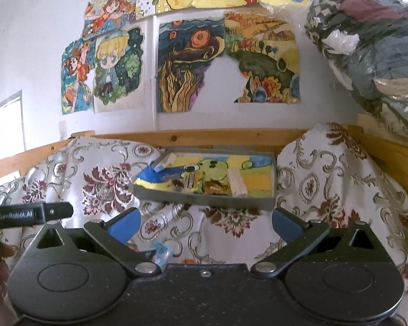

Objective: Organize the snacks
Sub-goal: 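Lift both tools away from the tray and move back toward the snack pile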

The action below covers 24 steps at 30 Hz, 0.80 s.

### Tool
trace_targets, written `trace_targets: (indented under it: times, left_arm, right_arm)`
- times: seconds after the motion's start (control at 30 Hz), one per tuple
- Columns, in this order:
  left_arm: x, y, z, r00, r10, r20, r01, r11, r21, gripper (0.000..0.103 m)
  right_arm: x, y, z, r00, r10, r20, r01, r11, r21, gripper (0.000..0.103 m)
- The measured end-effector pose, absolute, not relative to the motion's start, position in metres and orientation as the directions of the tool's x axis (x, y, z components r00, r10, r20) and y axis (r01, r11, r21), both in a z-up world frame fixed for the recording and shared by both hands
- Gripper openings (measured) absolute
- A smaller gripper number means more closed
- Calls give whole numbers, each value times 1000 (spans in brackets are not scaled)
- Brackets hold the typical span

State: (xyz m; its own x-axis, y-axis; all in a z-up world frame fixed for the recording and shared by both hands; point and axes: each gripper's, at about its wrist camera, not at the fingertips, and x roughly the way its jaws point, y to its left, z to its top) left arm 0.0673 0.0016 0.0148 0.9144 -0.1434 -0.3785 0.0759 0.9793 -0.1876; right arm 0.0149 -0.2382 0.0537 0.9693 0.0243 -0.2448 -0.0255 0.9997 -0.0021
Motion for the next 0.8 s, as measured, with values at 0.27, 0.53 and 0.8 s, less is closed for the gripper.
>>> trace_targets:
  times: [0.27,0.53,0.8]
  left_arm:
    - [55,10,6,878,-126,-461,25,975,-219,103]
    - [49,5,-3,832,-110,-544,19,985,-171,103]
    - [48,9,-12,772,-73,-632,-40,986,-163,103]
  right_arm:
    - [5,-231,42,951,21,-309,-27,999,-18,102]
    - [2,-224,33,924,26,-381,-38,999,-24,102]
    - [4,-221,24,896,26,-444,-35,999,-12,102]
